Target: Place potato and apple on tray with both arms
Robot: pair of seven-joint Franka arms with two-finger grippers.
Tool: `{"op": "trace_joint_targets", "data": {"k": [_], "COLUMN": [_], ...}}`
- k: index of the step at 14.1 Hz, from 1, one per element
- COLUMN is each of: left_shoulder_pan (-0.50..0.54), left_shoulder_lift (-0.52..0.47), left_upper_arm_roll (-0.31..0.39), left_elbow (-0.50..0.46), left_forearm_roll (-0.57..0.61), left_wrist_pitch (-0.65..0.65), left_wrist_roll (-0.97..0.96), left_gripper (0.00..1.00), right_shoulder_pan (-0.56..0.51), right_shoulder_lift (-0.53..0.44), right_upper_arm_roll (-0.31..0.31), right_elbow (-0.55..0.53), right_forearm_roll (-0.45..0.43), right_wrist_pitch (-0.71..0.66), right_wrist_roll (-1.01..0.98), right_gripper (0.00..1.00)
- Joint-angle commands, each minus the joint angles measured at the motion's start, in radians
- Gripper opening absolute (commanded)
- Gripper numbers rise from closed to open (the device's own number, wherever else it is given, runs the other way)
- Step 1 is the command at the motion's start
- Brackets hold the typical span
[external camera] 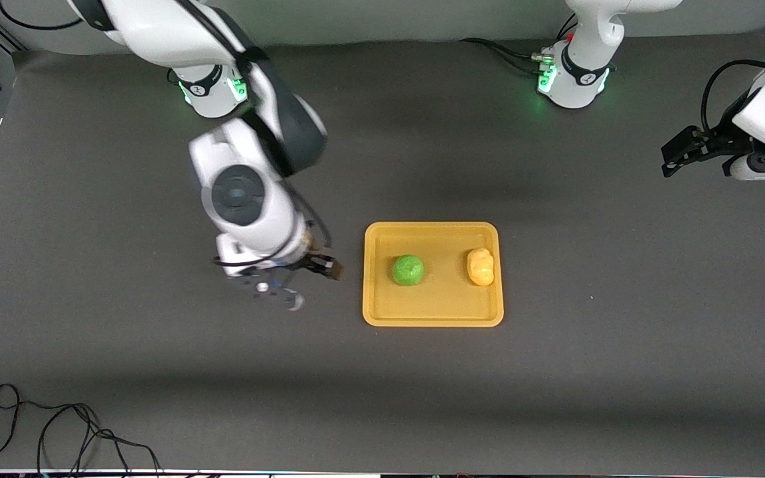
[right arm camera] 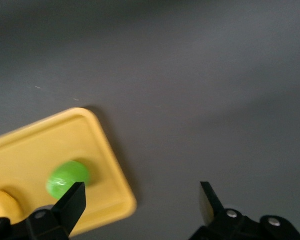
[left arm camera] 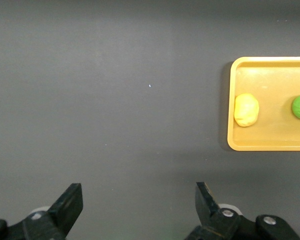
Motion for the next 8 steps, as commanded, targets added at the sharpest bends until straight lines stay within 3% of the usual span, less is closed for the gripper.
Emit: {"op": "trace_joint_targets", "data": {"k": [1, 5, 7, 8], "left_shoulder_pan": [0.001, 0.000, 0.000, 0.000], "left_shoulder_lift": [-0.005, -0.002, -0.001, 0.001], "left_upper_arm_roll": [0.003, 0.000, 0.001, 0.001], "left_elbow": [-0.010, -0.010, -0.010, -0.010], "left_forearm_roll": [0.017, 0.017, 0.017, 0.017], "left_wrist_pitch": [0.016, 0.010, 0.010, 0.010], "left_wrist_roll": [0.018, 0.016, 0.018, 0.018], "left_gripper": [1.00, 1.00, 1.00, 1.00], "right_shoulder_pan": [-0.005, -0.004, -0.004, -0.026], "right_shoulder_lift": [-0.167, -0.346, -0.371, -0.374], "right_upper_arm_roll": [-0.092, -0.261, -0.344, -0.343], "right_elbow": [-0.166, -0.324, -0.345, -0.337], "right_forearm_roll": [0.021, 0.016, 0.015, 0.013], "right_wrist_pitch": [-0.012, -0.009, -0.015, -0.021], "right_wrist_roll": [-0.195, -0.453, -0.562, -0.572], "right_gripper": [1.00, 1.00, 1.00, 1.00]}}
